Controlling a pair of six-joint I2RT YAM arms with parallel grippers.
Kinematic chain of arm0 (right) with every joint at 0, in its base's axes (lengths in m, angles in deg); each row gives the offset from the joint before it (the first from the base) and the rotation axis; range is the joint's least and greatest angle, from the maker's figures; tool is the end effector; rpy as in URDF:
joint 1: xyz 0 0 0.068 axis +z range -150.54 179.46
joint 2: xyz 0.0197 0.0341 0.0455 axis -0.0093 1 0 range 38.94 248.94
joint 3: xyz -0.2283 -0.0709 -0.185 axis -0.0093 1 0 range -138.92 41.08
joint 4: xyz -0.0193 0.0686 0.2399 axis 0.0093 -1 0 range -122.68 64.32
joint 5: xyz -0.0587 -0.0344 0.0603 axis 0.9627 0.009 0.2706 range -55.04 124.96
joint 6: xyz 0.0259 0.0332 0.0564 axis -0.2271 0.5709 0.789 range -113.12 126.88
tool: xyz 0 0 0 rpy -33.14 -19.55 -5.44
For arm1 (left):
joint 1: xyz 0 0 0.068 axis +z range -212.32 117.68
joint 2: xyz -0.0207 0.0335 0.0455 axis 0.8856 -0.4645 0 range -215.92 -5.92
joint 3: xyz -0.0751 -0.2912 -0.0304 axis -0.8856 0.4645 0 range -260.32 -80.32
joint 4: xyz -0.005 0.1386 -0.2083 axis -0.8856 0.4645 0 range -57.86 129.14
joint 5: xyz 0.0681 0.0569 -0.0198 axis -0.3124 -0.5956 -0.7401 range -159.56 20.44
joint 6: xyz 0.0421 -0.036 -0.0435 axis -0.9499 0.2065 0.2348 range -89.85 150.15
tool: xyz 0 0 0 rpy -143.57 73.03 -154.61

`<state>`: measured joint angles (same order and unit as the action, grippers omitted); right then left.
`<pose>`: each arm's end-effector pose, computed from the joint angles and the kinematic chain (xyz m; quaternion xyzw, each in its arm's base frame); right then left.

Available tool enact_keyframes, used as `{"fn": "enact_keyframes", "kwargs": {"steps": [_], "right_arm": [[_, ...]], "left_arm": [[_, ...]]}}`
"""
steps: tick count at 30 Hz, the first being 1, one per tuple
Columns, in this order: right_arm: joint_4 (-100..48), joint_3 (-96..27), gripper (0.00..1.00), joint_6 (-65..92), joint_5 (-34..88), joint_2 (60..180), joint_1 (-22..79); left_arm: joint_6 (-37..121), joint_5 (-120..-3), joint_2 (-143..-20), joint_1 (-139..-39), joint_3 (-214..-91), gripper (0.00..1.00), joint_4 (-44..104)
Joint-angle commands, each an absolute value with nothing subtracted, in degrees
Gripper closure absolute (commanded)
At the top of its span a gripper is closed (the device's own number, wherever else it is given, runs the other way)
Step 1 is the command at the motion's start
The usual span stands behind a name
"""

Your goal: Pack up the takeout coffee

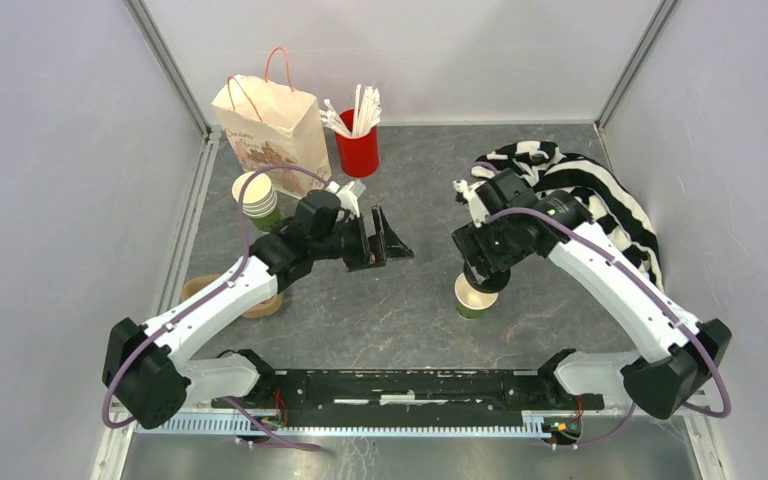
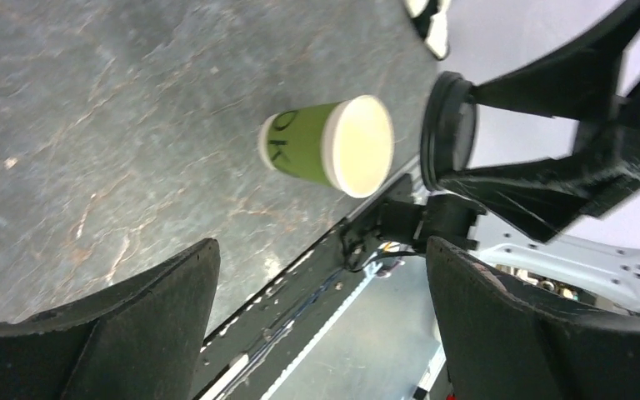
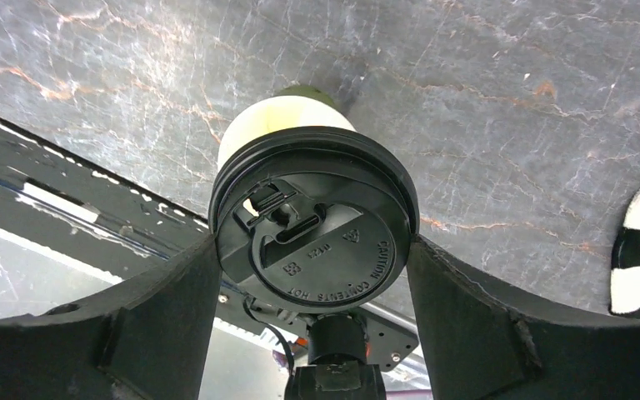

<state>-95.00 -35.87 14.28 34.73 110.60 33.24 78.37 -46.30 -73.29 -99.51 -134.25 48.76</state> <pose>0.1757 0.1178 0.3558 -0.2226 0.9487 0.0808 0.2096 0.1912 -0.1735 0.3257 0.0187 0.8543 -0.4602 0.2410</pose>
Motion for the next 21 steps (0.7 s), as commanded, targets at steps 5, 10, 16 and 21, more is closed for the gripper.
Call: {"fn": "enact_keyframes", "kwargs": {"steps": [5,10,16,21], "right_arm": [[-96.88,-33.25,0.18,16.37,43.16,115.09,40.14],[-93.74,-30.62,0.18,18.78,41.93,115.51,41.91],[-91.1,-28.81,0.18,19.63,42.17,115.87,42.18],[-89.97,-28.69,0.18,19.77,43.28,116.18,42.17]], "left_arm": [[74.65,-52.12,-75.68,-100.15,-131.96,0.02,45.83],[73.43,-51.29,-76.67,-100.11,-131.18,0.02,46.28],[72.04,-51.2,-78.15,-100.11,-132.25,0.02,46.85],[71.82,-51.29,-78.34,-100.11,-132.29,0.02,47.04]]}}
